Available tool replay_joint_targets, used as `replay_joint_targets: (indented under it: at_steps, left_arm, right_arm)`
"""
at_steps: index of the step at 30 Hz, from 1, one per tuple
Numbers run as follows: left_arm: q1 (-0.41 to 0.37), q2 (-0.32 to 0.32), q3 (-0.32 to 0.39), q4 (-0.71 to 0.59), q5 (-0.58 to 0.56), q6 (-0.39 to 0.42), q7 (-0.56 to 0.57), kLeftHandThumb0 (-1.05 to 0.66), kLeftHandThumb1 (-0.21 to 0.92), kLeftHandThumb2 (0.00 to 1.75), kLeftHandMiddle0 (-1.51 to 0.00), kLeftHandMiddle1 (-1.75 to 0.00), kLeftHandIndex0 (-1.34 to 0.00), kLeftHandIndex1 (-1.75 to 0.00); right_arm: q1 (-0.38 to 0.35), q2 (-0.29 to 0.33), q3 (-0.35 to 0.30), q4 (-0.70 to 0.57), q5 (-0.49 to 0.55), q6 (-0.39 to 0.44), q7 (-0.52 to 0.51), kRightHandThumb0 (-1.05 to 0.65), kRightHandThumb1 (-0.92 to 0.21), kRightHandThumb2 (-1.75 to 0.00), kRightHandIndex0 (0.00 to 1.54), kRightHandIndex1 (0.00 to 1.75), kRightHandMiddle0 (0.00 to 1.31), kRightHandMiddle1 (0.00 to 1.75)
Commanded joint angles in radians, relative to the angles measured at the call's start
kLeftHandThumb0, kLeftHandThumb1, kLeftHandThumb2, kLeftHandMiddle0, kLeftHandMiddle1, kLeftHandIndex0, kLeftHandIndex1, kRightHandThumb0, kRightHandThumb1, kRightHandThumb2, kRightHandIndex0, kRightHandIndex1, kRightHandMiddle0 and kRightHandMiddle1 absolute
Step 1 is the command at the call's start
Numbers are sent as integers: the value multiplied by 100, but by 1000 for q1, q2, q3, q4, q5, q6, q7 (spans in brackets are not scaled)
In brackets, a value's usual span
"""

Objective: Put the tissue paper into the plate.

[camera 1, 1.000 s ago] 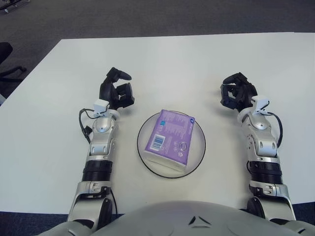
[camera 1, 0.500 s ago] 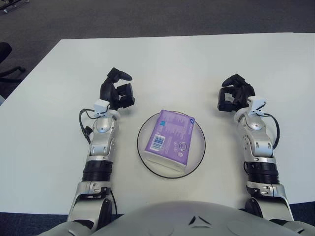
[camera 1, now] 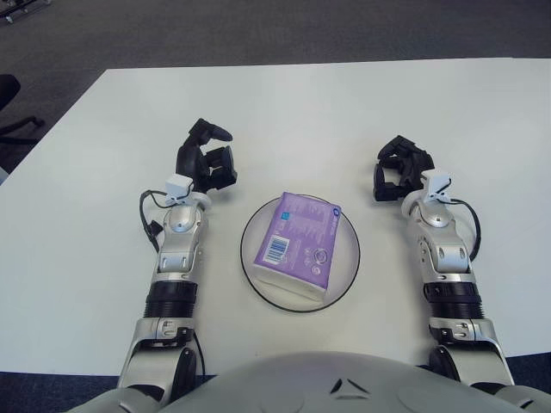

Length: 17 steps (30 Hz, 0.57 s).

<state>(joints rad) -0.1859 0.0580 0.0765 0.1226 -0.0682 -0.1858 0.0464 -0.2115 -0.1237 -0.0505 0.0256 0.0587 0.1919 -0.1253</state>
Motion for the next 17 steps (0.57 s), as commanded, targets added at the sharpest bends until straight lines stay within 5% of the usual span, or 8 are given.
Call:
replay_joint_targets:
  at_steps: [1,13,17]
  left_arm:
    - [189,-52,-17,120,4,-2,-4,-44,44,117,-124,-175,-52,-175]
    - [191,-52,-17,120,-11,13,-19,-44,44,116,-122,-175,-51,-175]
    - [191,-53,-15,123,-18,14,-27,-44,46,115,-120,-175,-50,-175]
  right_arm:
    - [115,63,17,62,-6,11,-3,-1,11,-175,91,175,79,160]
    - [85,77,-29,96,67,93,6,-1,11,-175,91,175,79,161]
    - [66,83,-58,134,105,89,16,-40,-18,-147,124,175,69,172]
